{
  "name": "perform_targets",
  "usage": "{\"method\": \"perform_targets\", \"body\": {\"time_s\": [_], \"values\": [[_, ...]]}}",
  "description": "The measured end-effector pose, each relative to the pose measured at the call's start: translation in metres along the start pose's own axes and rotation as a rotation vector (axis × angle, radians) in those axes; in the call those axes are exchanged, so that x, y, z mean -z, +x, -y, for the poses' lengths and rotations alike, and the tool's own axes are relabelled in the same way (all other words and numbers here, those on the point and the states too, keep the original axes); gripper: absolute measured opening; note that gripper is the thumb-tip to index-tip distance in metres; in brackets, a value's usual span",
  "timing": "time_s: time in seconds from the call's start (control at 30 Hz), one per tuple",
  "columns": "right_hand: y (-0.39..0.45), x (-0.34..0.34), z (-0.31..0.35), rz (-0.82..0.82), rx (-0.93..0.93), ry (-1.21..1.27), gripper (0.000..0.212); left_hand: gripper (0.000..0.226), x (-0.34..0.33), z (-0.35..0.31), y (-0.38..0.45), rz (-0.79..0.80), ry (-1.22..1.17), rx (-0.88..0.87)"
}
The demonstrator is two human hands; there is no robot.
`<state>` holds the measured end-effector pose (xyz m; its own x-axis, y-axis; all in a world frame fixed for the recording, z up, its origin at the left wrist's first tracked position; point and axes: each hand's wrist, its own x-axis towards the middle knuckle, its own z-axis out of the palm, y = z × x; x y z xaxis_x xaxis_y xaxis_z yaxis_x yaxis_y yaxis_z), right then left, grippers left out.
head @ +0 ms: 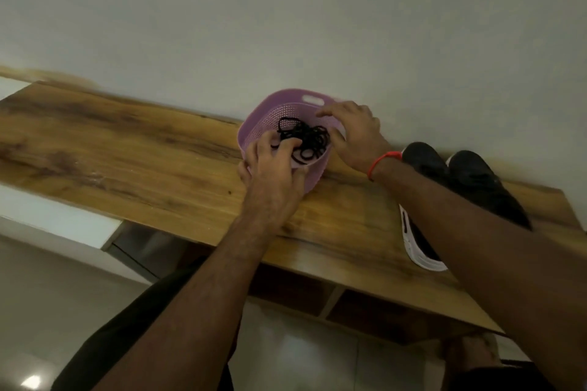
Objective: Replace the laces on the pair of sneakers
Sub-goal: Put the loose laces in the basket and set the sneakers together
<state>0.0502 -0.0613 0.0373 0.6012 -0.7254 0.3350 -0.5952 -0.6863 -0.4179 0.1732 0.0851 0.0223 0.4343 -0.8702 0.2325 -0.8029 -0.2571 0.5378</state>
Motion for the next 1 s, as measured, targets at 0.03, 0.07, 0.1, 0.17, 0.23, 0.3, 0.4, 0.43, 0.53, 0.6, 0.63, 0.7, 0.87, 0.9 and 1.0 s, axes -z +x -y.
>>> {"method": "perform_targets", "body": {"time_s": [0.03,0.07,0.1,0.17,0.23,0.3,0.4,0.43,0.53,0.6,0.63,0.7,0.87,0.9,1.0], "values": [[-0.016,0.004,0.0,-0.018,0.003,0.014,0.043,0.047,-0.001,-0.003,-0.004,-0.043,-0.01,-0.001],[-0.031,0.009,0.001,-0.025,0.008,0.019,0.043,0.044,-0.002,-0.007,-0.01,-0.087,-0.012,-0.005],[-0.046,0.013,0.001,-0.029,0.019,0.017,0.043,0.04,-0.004,-0.012,-0.016,-0.125,-0.009,-0.012],[-0.079,0.019,0.004,-0.043,0.045,0.026,0.04,0.034,-0.009,-0.02,-0.033,-0.158,-0.02,-0.024],[-0.111,0.022,0.005,-0.082,0.048,0.073,0.036,0.033,-0.018,-0.026,-0.051,-0.148,-0.056,-0.019],[-0.146,0.02,0.007,-0.071,0.01,0.163,0.03,0.033,-0.026,-0.03,-0.071,-0.12,-0.071,-0.009],[-0.194,0.011,0.01,0.008,-0.095,0.274,0.024,0.035,-0.033,-0.032,-0.102,-0.074,-0.059,-0.06],[-0.209,0.007,0.011,0.023,-0.132,0.298,0.023,0.036,-0.034,-0.03,-0.112,-0.055,-0.056,-0.089],[-0.246,-0.006,0.009,0.1,-0.219,0.355,0.02,0.027,-0.041,-0.024,-0.142,0.065,-0.075,-0.154],[-0.267,-0.016,0.003,0.205,-0.255,0.368,0.02,0.019,-0.049,-0.021,-0.162,0.199,-0.075,-0.122],[-0.276,-0.022,-0.001,0.259,-0.27,0.357,0.02,0.021,-0.054,-0.018,-0.171,0.265,-0.035,-0.108],[-0.291,-0.033,-0.012,0.361,-0.321,0.318,0.02,0.026,-0.071,-0.011,-0.186,0.406,0.099,-0.131],[-0.316,-0.063,-0.057,0.472,-0.604,0.259,0.021,0.031,-0.13,0.03,-0.207,0.759,0.337,-0.114],[-0.318,-0.071,-0.065,0.512,-0.651,0.251,0.02,0.037,-0.143,0.039,-0.21,0.821,0.369,-0.109],[-0.326,-0.101,-0.085,0.652,-0.803,0.305,0.022,0.052,-0.183,0.063,-0.223,0.935,0.39,-0.07]]}}
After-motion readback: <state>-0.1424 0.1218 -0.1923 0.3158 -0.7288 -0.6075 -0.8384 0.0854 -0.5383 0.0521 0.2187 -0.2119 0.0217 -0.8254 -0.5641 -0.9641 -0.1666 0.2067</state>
